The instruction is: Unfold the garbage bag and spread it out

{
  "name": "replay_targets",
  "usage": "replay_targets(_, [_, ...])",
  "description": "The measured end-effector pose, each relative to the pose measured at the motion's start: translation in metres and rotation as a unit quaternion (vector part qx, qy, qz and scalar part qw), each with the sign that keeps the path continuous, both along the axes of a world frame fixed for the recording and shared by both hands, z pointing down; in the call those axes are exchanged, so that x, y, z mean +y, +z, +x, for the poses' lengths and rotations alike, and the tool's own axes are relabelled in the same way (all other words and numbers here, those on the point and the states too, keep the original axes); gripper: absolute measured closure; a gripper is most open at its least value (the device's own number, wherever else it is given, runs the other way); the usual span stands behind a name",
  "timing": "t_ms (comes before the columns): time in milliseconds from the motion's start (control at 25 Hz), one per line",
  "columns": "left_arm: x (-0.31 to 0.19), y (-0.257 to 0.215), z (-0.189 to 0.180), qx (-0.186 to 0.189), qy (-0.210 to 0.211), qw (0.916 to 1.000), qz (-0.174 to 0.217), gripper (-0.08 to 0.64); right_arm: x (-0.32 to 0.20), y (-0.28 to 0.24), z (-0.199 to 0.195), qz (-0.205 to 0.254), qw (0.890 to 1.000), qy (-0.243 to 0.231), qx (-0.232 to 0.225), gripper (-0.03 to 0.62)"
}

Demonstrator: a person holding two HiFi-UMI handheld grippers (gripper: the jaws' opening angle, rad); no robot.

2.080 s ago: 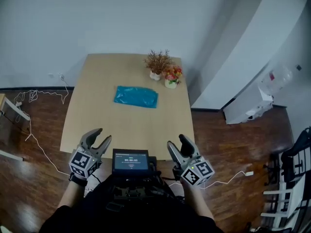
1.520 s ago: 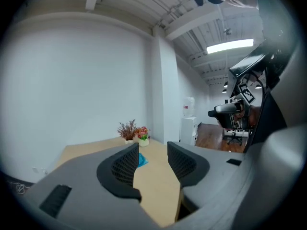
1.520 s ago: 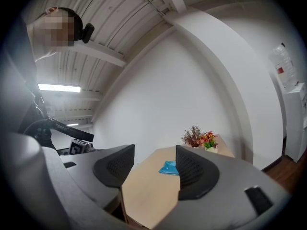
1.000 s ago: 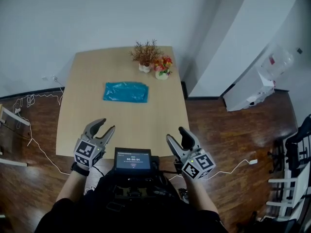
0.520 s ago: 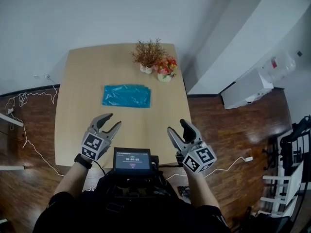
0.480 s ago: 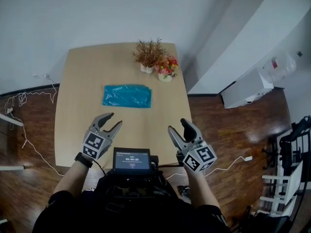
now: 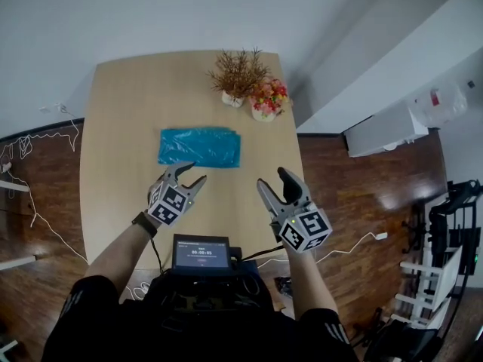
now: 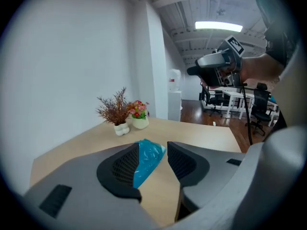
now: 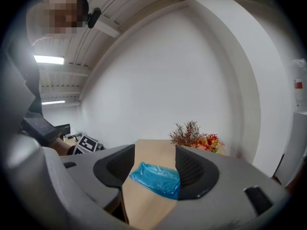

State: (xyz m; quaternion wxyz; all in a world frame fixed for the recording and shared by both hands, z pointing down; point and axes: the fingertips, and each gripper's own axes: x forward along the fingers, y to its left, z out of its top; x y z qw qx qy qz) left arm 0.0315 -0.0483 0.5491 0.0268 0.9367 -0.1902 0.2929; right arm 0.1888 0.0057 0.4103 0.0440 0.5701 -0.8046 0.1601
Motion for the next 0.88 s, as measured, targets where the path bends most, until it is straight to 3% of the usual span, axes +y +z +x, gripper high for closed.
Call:
replay_targets(400, [-0.037, 0.07, 0.07, -0.081, 0.024, 0.9965, 0.001, 0.365, -0.053, 0.067, 0.005, -0.045, 0.997, -0.063, 0.016, 0.325])
replay_targets(680, [-0.04, 0.136, 0.1, -0.161, 0.067, 0.9845, -0.019, 0.358, -0.066, 0.122, 0.013, -0.085, 0.993, -0.074, 0.023, 0.325])
replay_targets(880, [-0.049, 0.169, 0.11, -0.197, 0.072, 0.9774, -0.031, 0.35, -0.068, 0.165, 0.016, -0.119, 0.989, -0.078, 0.029, 0.325])
